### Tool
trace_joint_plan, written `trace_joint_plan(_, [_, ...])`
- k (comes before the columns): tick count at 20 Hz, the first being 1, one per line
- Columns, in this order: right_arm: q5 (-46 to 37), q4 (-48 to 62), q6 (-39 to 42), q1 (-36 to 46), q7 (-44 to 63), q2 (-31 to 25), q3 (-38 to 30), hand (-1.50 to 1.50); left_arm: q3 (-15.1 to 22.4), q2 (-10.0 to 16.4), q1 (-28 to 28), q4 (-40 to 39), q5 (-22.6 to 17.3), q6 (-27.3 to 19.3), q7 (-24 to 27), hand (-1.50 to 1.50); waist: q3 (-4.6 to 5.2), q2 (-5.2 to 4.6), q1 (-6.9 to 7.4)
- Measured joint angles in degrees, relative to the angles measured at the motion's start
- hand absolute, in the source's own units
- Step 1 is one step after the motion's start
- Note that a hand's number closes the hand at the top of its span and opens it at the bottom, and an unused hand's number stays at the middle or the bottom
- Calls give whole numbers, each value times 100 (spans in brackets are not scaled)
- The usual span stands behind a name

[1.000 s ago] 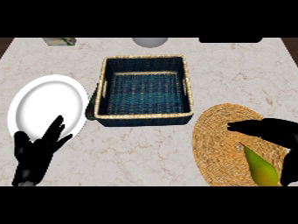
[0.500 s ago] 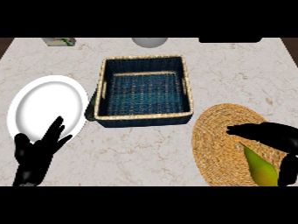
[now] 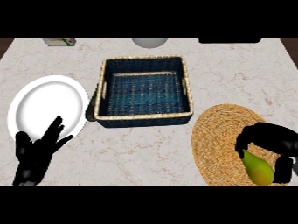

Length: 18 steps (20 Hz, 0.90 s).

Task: Pick the pear from the placemat and place it in the basket

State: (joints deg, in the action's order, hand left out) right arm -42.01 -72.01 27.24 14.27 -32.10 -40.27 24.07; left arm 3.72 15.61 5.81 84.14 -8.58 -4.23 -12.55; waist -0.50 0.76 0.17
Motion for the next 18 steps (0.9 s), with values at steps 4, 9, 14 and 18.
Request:
trace_joint_plan(4, [-259, 135, -300, -9, -233, 93, -4, 150, -36, 5, -16, 37, -16, 61, -109, 0, 17, -2, 9])
trace_joint_plan(9, [-501, -40, -356, 47, 299, 547, -11, 150, -80, 11, 62, 83, -3, 117, -65, 0, 57, 31, -39])
trace_joint_plan(14, [-908, -625, -446, 235, 2037, 1653, 179, 150, -98, 13, 119, 119, -33, 96, -137, 0, 106, 127, -79])
trace_joint_plan(18, [-1266, -947, -719, 411, 3329, 2660, 343, 150, -70, -1, 130, 125, -35, 94, -164, 0, 95, 159, -69])
